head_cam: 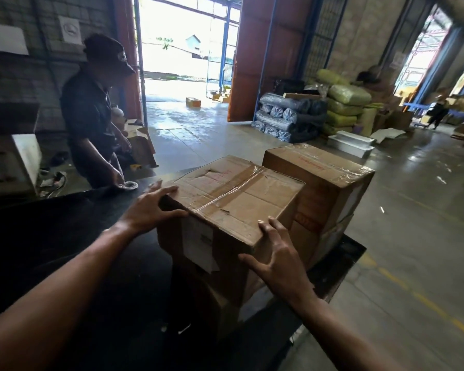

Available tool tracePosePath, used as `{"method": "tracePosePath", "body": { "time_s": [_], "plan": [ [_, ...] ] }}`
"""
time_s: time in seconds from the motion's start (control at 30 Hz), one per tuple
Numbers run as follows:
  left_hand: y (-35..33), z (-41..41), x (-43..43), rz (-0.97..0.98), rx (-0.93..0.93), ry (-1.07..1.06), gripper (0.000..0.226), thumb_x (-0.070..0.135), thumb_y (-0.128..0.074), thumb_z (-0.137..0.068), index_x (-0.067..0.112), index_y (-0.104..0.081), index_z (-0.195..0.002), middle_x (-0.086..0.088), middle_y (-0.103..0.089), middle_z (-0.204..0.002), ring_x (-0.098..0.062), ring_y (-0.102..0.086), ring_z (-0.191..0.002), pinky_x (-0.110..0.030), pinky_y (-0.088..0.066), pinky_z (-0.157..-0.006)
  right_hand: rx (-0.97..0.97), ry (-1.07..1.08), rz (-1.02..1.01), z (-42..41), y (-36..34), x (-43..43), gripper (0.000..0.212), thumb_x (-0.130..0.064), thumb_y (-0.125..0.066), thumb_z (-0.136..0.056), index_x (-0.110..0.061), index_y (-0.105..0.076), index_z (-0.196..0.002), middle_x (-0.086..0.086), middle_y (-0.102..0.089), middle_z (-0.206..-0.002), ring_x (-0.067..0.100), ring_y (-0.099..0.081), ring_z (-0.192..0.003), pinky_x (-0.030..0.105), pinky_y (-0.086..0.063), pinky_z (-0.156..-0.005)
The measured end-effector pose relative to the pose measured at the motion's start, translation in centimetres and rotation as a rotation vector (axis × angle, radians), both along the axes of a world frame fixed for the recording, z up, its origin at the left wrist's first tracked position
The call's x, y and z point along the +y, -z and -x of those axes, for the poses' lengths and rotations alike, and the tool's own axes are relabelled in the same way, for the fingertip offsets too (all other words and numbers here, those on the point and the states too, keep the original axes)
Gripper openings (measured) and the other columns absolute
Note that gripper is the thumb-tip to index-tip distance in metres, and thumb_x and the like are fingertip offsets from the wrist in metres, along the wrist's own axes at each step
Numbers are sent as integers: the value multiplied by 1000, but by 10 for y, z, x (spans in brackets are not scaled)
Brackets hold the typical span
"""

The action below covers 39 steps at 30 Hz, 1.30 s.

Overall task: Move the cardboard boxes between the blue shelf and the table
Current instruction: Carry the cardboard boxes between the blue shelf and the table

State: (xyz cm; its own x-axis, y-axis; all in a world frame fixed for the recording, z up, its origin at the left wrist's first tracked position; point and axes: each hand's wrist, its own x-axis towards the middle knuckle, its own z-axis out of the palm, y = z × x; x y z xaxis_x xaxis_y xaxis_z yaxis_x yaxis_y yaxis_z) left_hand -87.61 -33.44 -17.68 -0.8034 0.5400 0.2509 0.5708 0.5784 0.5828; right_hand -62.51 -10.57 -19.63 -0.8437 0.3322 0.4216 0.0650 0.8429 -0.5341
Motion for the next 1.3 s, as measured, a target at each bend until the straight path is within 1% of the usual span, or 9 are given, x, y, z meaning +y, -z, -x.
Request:
{"method": "tracePosePath", "body": {
  "time_s": [0.1, 0.2, 0.33, 0.4, 0.57, 0.77, 0.93, 1.07, 1.3],
  "plan": [
    [-4, -2, -2, -17, -11, -17, 107, 88, -66, -50, 34, -50, -141, -3, -29, -160, -23, -26, -146, -40, -21, -119, -17, -19, -17, 0, 1, 3, 92, -63, -70, -77, -25, -30, -151, -7, -16, -162, 6, -22, -141, 26, -26, -111],
    [-1, -21, 0, -61, 96, -112, 88, 75, -71, -60, 26, -61, -133, -7, -47, -148, -24, -40, -138, -38, -30, -114, -46, -33, -20, 1, -2, 21, 88, -54, -73, -80, -22, -32, -151, -3, -19, -161, 6, -21, -141, 26, -23, -114],
    [4, -49, -1, -189, 211, -207, 62, 72, -66, -65, 25, -75, -103, -3, -61, -113, -20, -64, -94, -36, -54, -84, -53, 45, 31, 8, -10, 58, 86, -41, -78, -79, -14, -37, -150, 9, -28, -159, 22, -27, -145, 25, -21, -115],
    [5, -57, 1, -240, 181, -178, 59, 68, -67, -66, 25, -73, -106, -2, -58, -108, -15, -62, -81, -35, -55, -76, -70, 48, 58, 12, -13, 71, 92, -44, -81, -75, -14, -36, -150, 10, -30, -158, 22, -28, -145, 26, -22, -115],
    [7, -64, 11, -216, -160, -81, 79, 77, -57, -77, 35, -46, -143, -2, -47, -148, -22, -49, -130, -43, -40, -110, -111, -41, 83, 23, -17, 97, 106, -56, -82, -65, -14, -35, -150, 8, -34, -157, 19, -31, -144, 33, -26, -119],
    [0, -110, 47, -159, -177, -217, 84, 69, -53, -78, 34, -33, -151, -3, -42, -153, -24, -45, -135, -42, -38, -111, -96, -114, 99, 30, -19, 143, 100, -45, -86, -68, -12, -37, -149, 7, -40, -153, 18, -36, -141, 31, -30, -117],
    [-3, -154, 79, -113, -108, -323, 86, 65, -65, -75, 32, -38, -150, -4, -51, -147, -20, -50, -131, -33, -41, -108, -87, -169, 75, 38, -19, 190, 94, -39, -87, -69, -8, -42, -147, 9, -46, -150, 20, -42, -138, 32, -31, -117],
    [-3, -183, 97, -117, -57, -416, 86, 60, -72, -74, 28, -42, -148, -2, -54, -143, -15, -53, -127, -22, -40, -102, -84, -249, 49, 43, -19, 211, 95, -35, -89, -66, -8, -45, -146, 7, -47, -150, 16, -41, -139, 25, -28, -116],
    [-3, -214, 118, -143, -45, -515, 93, 49, -82, -70, 23, -40, -149, -2, -51, -146, -12, -51, -129, -21, -39, -106, -68, -334, 88, 43, -21, 229, 91, -32, -89, -67, -8, -47, -145, 5, -49, -148, 14, -43, -138, 26, -30, -116]
  ]
}}
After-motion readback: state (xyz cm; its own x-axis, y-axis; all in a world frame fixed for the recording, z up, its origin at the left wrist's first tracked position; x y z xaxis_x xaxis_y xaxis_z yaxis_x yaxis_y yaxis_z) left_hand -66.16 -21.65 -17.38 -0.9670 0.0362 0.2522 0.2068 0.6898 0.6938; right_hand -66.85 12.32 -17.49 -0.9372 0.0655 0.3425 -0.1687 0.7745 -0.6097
